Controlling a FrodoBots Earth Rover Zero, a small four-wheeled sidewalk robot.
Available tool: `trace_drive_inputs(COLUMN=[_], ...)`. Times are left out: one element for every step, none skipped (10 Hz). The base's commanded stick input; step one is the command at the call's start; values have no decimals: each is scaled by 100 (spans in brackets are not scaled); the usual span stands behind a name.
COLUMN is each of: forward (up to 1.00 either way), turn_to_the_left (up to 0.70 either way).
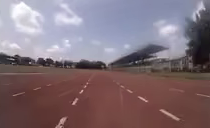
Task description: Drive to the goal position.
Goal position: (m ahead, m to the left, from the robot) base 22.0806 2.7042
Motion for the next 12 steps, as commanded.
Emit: trace_drive_inputs(forward=[70, 70, 70, 70, 70, 70, 70, 70, 70, 70, 70, 70], turn_to_the_left=[0, 0, 0, 0, 0, 0, 0, 0, 0, 0, 0, 0])
